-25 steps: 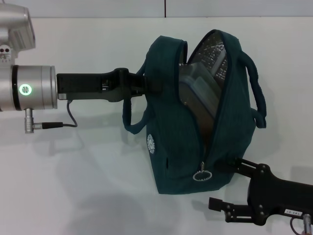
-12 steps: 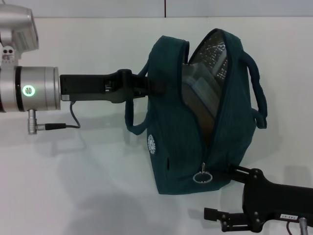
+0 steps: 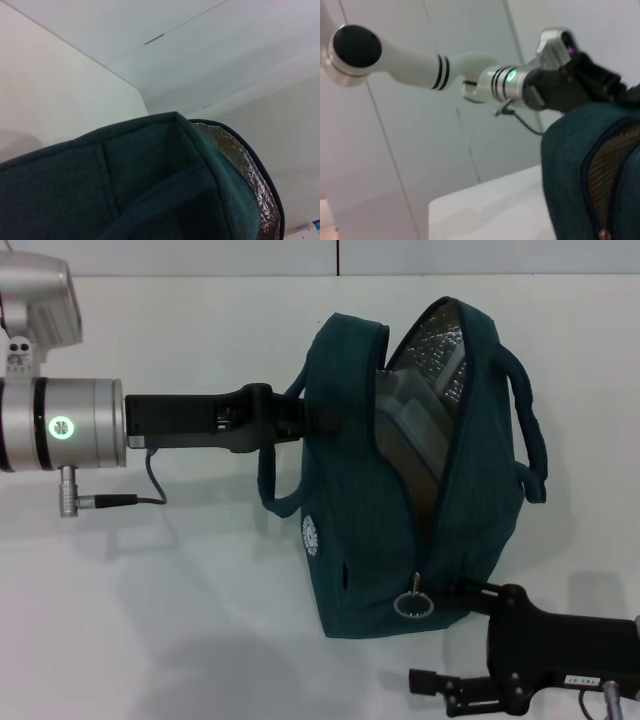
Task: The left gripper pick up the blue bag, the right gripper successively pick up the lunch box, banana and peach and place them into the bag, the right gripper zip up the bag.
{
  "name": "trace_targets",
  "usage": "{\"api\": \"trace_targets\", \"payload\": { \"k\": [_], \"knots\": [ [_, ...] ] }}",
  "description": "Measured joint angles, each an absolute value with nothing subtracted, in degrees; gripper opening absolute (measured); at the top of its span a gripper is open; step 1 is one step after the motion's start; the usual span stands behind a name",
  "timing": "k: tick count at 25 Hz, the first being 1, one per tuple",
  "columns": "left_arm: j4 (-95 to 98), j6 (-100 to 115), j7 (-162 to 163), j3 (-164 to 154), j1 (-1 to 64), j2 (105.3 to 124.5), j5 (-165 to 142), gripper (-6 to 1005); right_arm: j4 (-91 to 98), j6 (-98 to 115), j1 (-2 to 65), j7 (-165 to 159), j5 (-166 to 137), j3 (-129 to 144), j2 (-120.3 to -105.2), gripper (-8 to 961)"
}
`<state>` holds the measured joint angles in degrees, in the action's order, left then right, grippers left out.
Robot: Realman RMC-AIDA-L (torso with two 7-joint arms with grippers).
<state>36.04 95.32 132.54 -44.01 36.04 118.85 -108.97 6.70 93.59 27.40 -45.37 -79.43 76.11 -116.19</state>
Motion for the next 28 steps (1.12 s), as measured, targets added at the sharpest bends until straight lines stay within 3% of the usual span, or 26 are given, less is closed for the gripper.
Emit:
{"api": "trace_targets", "payload": {
  "k": [17, 28],
  "knots": [
    [36.0, 95.5, 132.5, -44.1, 35.6, 118.75, -109.0, 47, 6.9, 93.0, 27.5, -45.4, -79.3, 76.4, -116.19, 823],
    [36.0, 95.8, 132.3, -44.2, 35.7, 118.98, -109.0, 47, 7.1, 90.9, 27.5, -45.4, -78.4, 76.4, -116.19, 383]
  ]
}}
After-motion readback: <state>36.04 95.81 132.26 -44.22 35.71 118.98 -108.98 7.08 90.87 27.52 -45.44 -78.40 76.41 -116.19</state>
